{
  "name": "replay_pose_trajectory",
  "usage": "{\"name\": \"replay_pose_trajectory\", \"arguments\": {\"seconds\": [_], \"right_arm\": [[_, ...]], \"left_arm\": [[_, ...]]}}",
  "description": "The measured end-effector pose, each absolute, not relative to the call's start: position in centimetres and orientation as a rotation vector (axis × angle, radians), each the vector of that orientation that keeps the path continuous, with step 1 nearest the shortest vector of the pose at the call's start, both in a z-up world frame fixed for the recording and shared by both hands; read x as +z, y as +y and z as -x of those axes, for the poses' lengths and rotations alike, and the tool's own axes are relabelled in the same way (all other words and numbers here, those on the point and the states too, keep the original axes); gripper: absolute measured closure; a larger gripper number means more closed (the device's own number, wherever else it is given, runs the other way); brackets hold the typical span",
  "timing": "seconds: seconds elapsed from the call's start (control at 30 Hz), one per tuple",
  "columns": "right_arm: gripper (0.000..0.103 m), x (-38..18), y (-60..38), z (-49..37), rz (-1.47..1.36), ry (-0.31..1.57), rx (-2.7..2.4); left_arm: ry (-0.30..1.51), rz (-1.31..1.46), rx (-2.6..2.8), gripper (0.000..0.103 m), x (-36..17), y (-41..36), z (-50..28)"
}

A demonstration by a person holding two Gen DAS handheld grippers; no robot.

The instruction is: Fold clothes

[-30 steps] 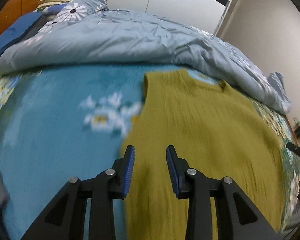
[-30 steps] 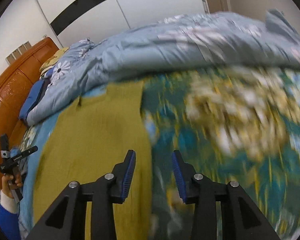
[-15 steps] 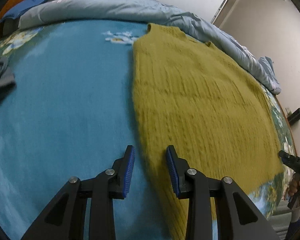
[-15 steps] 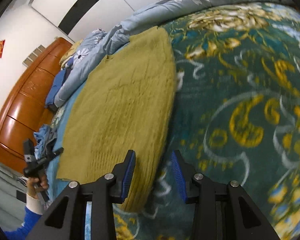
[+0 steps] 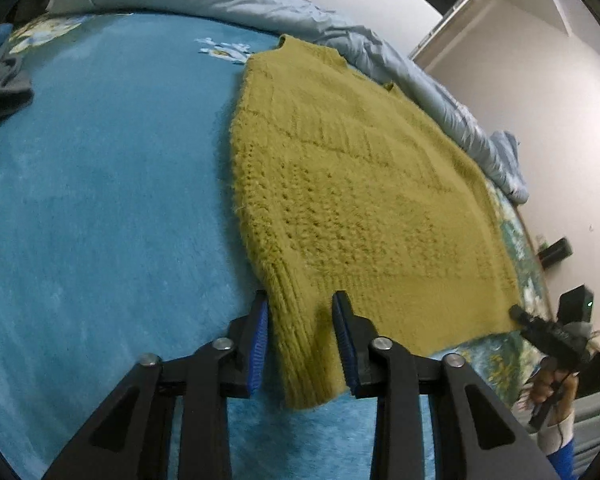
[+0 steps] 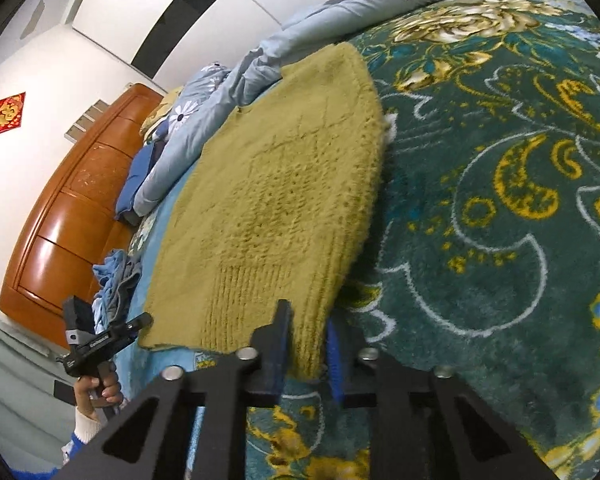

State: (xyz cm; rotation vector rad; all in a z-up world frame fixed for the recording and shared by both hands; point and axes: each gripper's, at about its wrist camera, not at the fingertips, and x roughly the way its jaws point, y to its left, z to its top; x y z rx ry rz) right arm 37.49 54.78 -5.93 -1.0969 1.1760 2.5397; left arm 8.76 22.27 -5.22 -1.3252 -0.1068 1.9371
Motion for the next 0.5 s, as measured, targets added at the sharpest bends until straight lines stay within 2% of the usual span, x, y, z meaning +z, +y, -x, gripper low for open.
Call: {"name": "replay_pose_trajectory", "arguments": {"seconds": [0.1,0.3,0.5], "right_arm": [[0.091,-5.1,55.2,-38.0,1.059,1.181,2.547],[0.091,-2.5,55.2,-39.2,1.028,1.063,2.577],[0.091,-4.1,55.7,-40.0,1.083,1.059,2.519]], "left_arm": [[-0.128,1.308,1.943,0.093,-4.3,22.3,-8.9],[-0.122,1.261,1.959,0.094,-2.2,21.6,-10.0],[-0.042,1.275,1.963,0.094,-3.5,21.4,-10.6]]}}
